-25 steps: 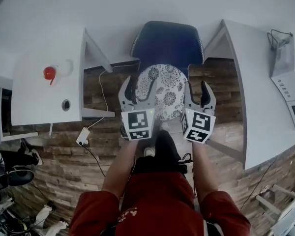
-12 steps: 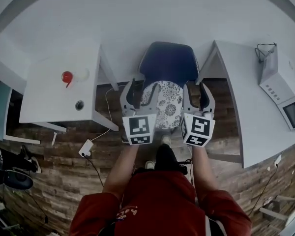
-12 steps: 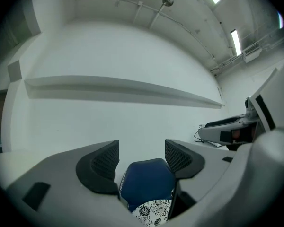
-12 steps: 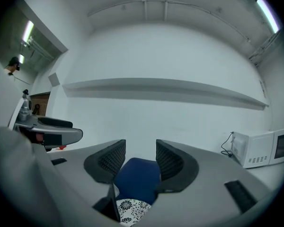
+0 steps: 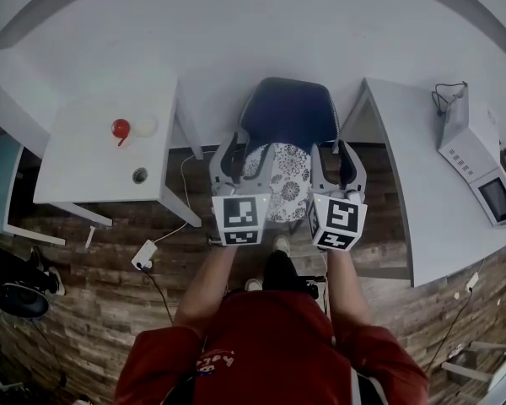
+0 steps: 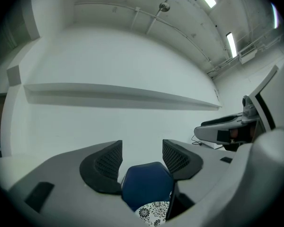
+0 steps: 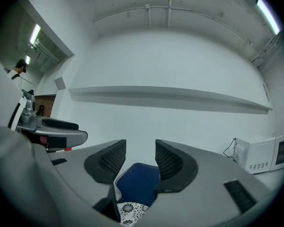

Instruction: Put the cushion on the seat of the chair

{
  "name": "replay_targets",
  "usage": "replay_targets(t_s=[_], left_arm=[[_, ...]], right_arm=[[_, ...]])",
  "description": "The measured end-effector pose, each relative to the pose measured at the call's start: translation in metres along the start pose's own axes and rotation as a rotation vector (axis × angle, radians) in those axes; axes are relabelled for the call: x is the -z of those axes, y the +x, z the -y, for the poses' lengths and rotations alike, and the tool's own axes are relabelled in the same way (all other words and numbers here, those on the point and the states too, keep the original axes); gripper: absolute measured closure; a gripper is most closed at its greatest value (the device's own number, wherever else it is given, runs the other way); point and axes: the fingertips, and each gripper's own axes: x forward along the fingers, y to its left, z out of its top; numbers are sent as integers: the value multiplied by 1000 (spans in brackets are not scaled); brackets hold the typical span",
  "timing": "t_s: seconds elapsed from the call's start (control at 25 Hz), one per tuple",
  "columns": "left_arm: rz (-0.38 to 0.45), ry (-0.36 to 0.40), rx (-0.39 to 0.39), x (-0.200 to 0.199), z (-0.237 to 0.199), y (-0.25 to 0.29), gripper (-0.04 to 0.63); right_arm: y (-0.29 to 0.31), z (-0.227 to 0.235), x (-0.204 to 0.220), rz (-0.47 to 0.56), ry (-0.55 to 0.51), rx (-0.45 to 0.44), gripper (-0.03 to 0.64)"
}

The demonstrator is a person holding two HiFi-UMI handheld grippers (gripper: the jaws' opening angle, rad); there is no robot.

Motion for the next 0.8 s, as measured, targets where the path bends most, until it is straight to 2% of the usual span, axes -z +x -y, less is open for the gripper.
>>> replay_targets(t_s=[0.2,0.36,0.56,0.8], left_arm=[[2,11,-11,-5,-1,-2,393],[6,18,-9,-4,-2,-4,519],[27,-10,37,-8,7,-4,554],[40,8,30,-12,10,-5,568]], right_arm=[[-2,-2,-7,22,8,-17,467],[-5,-6,-10,35,17,-24,544],[-4,-11,-6,8,-3,-69,574],[-6,-11,-6,6,-26,-69,581]])
